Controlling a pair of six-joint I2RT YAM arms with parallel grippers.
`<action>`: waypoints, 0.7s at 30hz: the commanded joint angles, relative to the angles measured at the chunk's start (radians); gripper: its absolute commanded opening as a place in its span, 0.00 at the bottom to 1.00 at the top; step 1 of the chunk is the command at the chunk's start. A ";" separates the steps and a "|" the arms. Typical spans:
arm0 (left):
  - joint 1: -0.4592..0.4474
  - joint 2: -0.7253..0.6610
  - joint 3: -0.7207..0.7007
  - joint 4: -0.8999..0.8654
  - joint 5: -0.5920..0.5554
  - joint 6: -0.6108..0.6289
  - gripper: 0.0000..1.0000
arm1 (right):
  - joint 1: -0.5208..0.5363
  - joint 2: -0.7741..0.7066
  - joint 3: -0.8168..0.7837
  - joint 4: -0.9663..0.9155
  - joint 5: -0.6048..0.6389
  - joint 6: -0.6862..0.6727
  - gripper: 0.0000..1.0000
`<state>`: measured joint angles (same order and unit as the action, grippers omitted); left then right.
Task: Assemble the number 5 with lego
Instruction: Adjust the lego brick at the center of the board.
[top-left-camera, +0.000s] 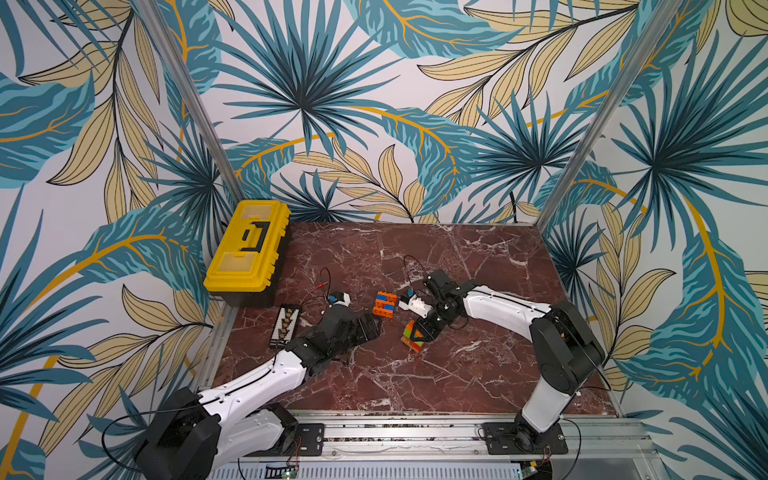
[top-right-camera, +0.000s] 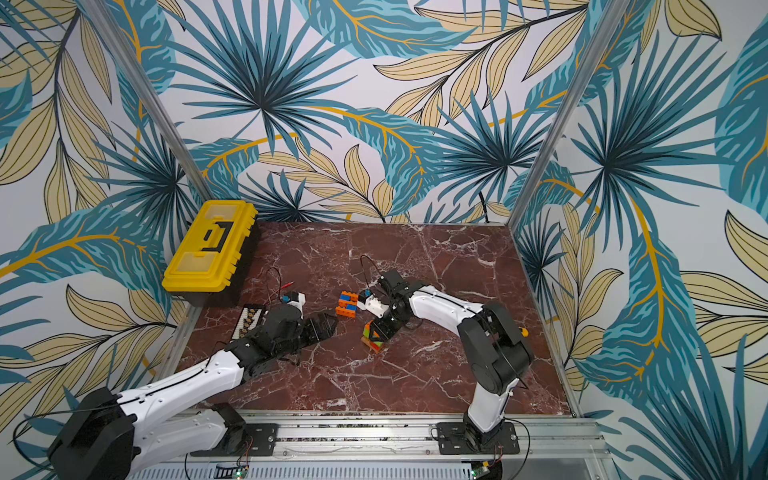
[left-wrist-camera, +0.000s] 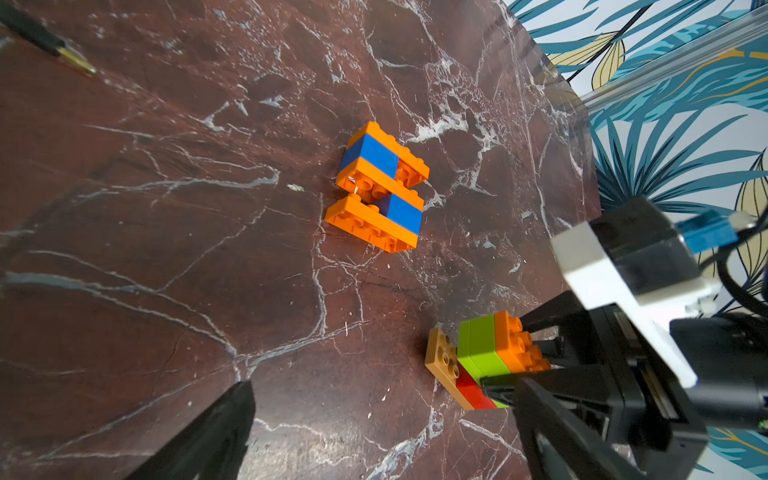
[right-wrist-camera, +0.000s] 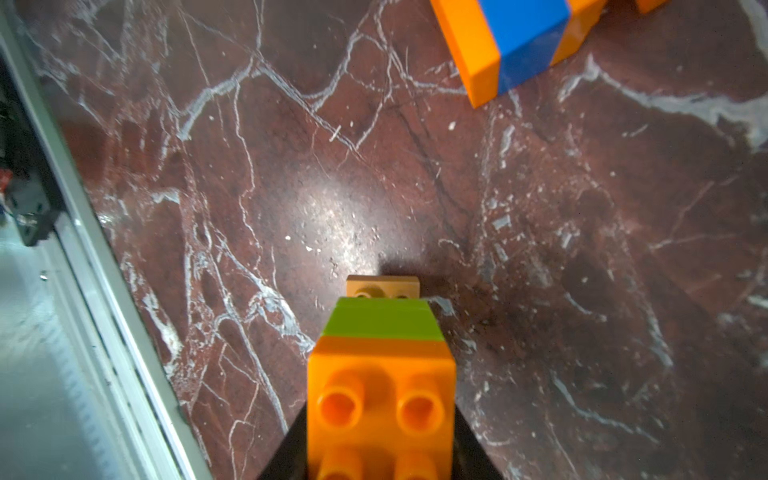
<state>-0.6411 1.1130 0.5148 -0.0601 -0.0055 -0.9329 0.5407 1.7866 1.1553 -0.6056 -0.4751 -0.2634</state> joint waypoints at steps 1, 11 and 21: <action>0.005 0.005 -0.001 0.009 0.022 -0.008 1.00 | -0.037 0.062 0.057 -0.100 -0.135 -0.049 0.40; 0.004 0.005 -0.004 -0.006 0.053 -0.022 1.00 | -0.088 0.174 0.183 -0.216 -0.174 -0.120 0.42; 0.005 0.009 -0.014 0.007 0.067 -0.020 1.00 | -0.107 0.290 0.307 -0.316 -0.158 -0.138 0.54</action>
<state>-0.6403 1.1141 0.5148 -0.0608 0.0502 -0.9543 0.4374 2.0407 1.4368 -0.8444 -0.6289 -0.3756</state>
